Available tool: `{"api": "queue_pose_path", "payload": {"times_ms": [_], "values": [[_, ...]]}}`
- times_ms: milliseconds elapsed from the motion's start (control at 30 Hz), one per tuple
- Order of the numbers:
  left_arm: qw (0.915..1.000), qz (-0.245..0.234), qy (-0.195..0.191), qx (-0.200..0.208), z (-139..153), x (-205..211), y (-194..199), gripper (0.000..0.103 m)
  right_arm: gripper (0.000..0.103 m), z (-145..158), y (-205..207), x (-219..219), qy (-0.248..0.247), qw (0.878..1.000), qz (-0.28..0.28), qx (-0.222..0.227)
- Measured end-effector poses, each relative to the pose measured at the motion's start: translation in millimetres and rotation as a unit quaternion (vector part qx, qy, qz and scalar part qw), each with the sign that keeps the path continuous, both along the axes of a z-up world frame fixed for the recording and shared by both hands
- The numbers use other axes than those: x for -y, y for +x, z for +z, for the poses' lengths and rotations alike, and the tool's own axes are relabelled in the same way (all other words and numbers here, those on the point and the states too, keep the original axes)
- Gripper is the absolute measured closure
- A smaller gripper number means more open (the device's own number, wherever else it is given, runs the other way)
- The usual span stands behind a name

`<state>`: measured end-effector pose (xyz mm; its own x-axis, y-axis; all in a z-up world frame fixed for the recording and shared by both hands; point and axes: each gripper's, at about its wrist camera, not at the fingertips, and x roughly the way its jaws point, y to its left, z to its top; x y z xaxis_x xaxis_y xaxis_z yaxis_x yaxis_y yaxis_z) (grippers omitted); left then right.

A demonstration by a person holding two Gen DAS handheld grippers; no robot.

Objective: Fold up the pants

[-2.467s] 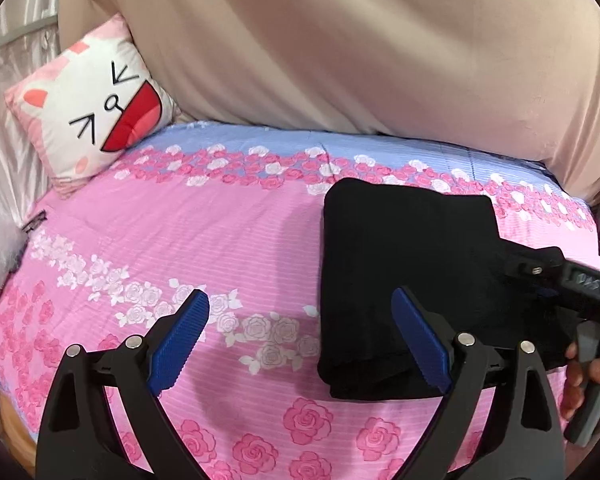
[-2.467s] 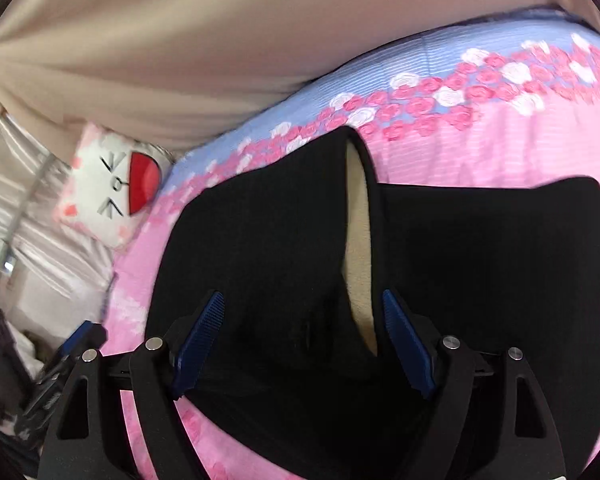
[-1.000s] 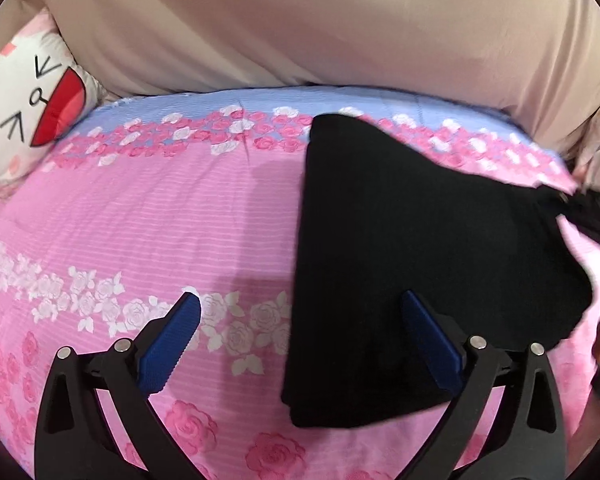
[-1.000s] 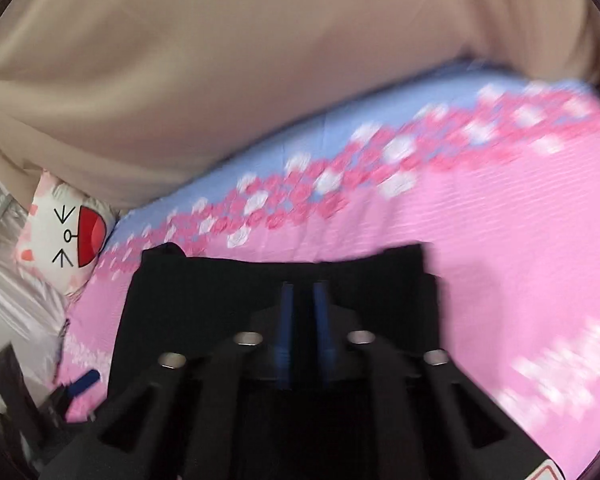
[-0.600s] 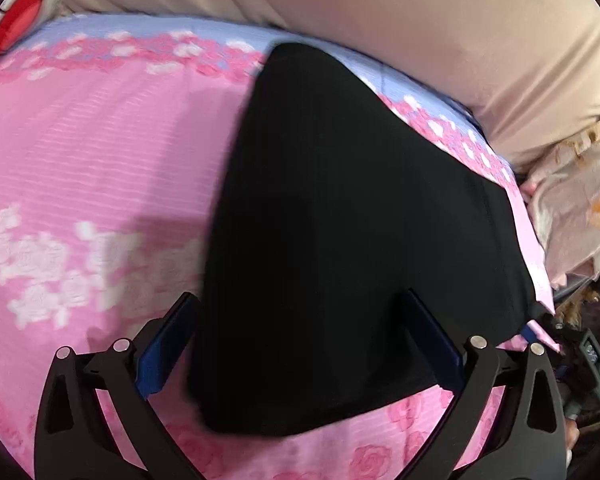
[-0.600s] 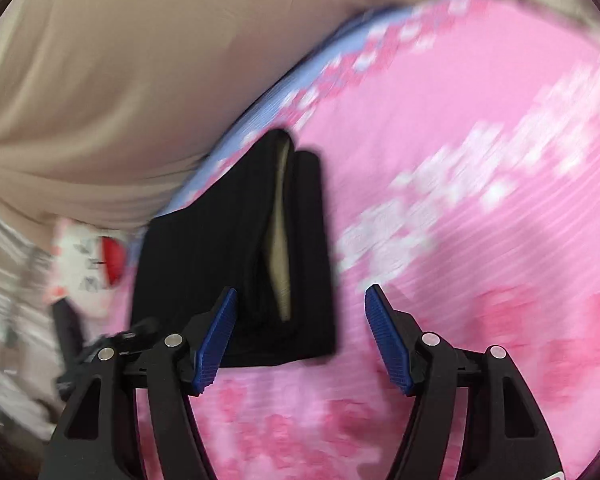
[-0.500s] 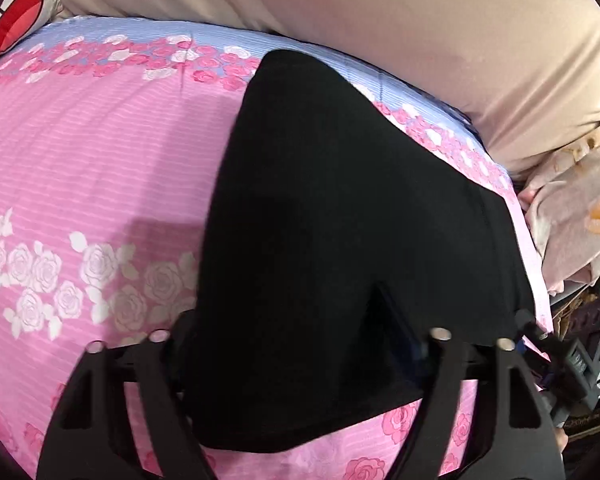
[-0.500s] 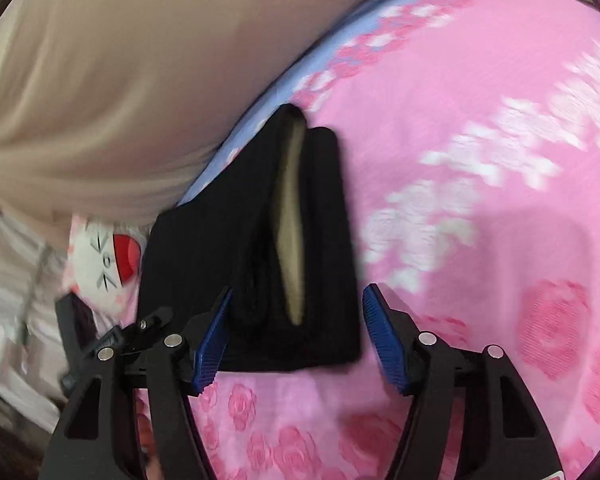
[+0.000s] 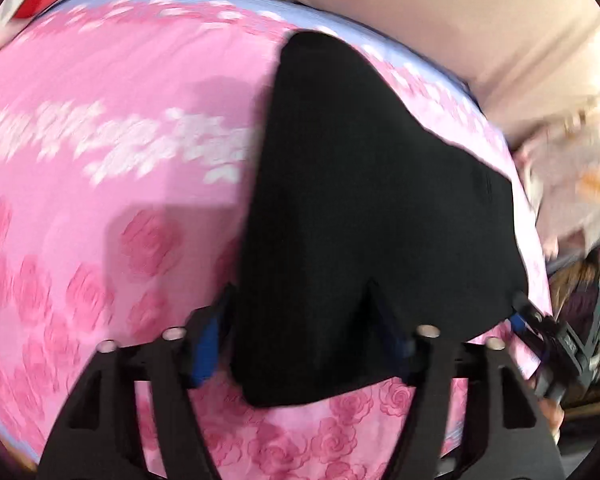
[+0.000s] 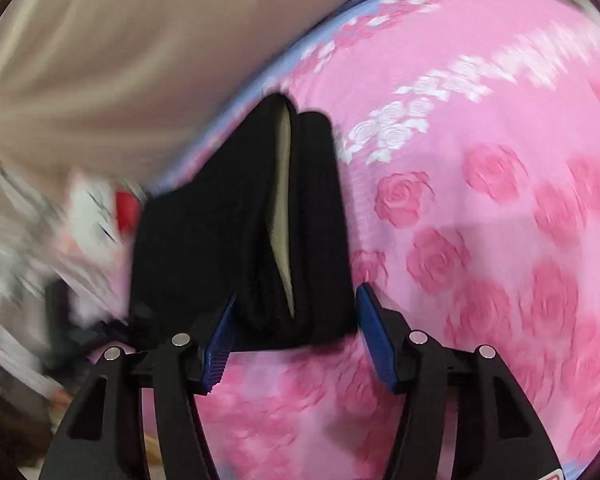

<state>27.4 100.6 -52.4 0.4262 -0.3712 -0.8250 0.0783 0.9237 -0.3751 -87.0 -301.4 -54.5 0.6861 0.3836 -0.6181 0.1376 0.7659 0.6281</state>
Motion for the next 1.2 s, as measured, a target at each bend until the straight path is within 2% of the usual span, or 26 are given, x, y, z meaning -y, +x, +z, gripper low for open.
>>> {"api": "queue_pose_path", "payload": {"times_ms": [33,67,100,133,167,200,233,267,300,400,467,533,567,633,700,800,833,900,967,1000,1033,1067,1133,1200], "values": [[0.9996,0.015,0.007,0.024,14.5,-5.6,-6.9,0.038,0.046,19.0,-4.0,-4.0,-0.046,0.999,-0.013,0.02],[0.9972,0.028,0.036,0.059,31.8,-8.3,-13.2,0.037,0.048,40.0,-5.5,-12.0,-0.097,0.994,-0.016,0.041],[0.993,0.041,0.064,0.091,45.7,-10.0,-17.6,0.027,0.052,64.9,-1.0,-27.4,-0.142,0.988,0.001,0.064],[0.9827,0.063,0.103,0.141,66.0,-12.5,-25.1,0.01,0.06,80.4,5.0,-41.1,-0.157,0.984,0.022,0.081],[0.9726,0.081,0.127,0.178,80.0,-14.5,-31.5,0.006,0.071,92.8,13.7,-55.8,-0.161,0.981,0.046,0.097],[0.9611,0.097,0.149,0.211,92.2,-16.1,-34.7,0.006,0.078,103.2,29.7,-78.4,-0.159,0.978,0.082,0.108],[0.9532,0.109,0.168,0.226,98.3,-17.1,-33.3,0.006,0.087,108.4,40.6,-95.5,-0.16,0.975,0.109,0.113],[0.9474,0.119,0.184,0.233,102.8,-18.8,-31.4,0.006,0.095,110.9,54.3,-117.8,-0.165,0.969,0.14,0.118],[0.9459,0.124,0.189,0.233,104.4,-21.0,-29.4,0.006,0.096,109.3,75.8,-146.1,-0.171,0.963,0.174,0.119],[0.9535,0.133,0.169,0.211,102.0,-36.8,-20.5,0.006,0.096,90.1,126.3,-206.8,-0.19,0.949,0.232,0.093],[0.9585,0.134,0.158,0.196,96.5,-47.6,-19.5,0.006,0.096,55.4,173.3,-245.4,-0.213,0.941,0.26,0.047],[0.9576,0.137,0.171,0.188,87.4,-57.9,-17.0,0.006,0.097,14.6,201.6,-270.8,-0.225,0.938,0.265,0.018],[0.9564,0.137,0.179,0.186,83.7,-62.2,-16.2,0.006,0.1,4.5,212.9,-277.6,-0.216,0.939,0.265,0.027],[0.953,0.134,0.203,0.181,73.8,-63.9,-11.1,0.006,0.1,7.9,220.8,-287.1,-0.213,0.94,0.265,0.018],[0.953,0.126,0.21,0.179,67.9,-65.0,-6.5,0.006,0.1,10.9,219.2,-289.0,-0.219,0.938,0.269,0.019],[0.9569,0.108,0.205,0.175,63.6,-64.1,1.4,0.006,0.1,45.0,198.2,-256.2,-0.162,0.957,0.236,0.043],[0.9568,0.104,0.208,0.174,62.0,-62.0,4.2,0.006,0.099,50.1,194.2,-250.7,-0.163,0.96,0.223,0.05],[0.9566,0.096,0.216,0.171,56.8,-55.6,11.4,0.006,0.094,43.6,207.6,-257.9,-0.198,0.954,0.224,0.03],[0.9573,0.088,0.221,0.164,50.6,-47.3,19.3,0.006,0.094,11.7,227.1,-272.5,-0.223,0.945,0.239,-0.013],[0.9578,0.084,0.225,0.158,48.1,-42.4,23.3,0.006,0.094,7.2,229.0,-274.4,-0.224,0.947,0.231,0.003],[0.9581,0.08,0.227,0.155,46.5,-39.1,25.4,0.006,0.095,10.6,229.3,-274.7,-0.223,0.946,0.234,-0.005],[0.9577,0.075,0.232,0.153,44.9,-35.5,27.5,0.006,0.095,16.8,229.3,-273.8,-0.221,0.947,0.234,-0.006],[0.954,0.071,0.25,0.149,42.1,-29.0,30.4,0.006,0.095,35.6,219.8,-263.2,-0.206,0.955,0.214,0.021],[0.9537,0.068,0.254,0.145,40.0,-25.2,31.1,0.006,0.095,38.1,216.5,-256.0,-0.234,0.951,0.198,0.032]]}}
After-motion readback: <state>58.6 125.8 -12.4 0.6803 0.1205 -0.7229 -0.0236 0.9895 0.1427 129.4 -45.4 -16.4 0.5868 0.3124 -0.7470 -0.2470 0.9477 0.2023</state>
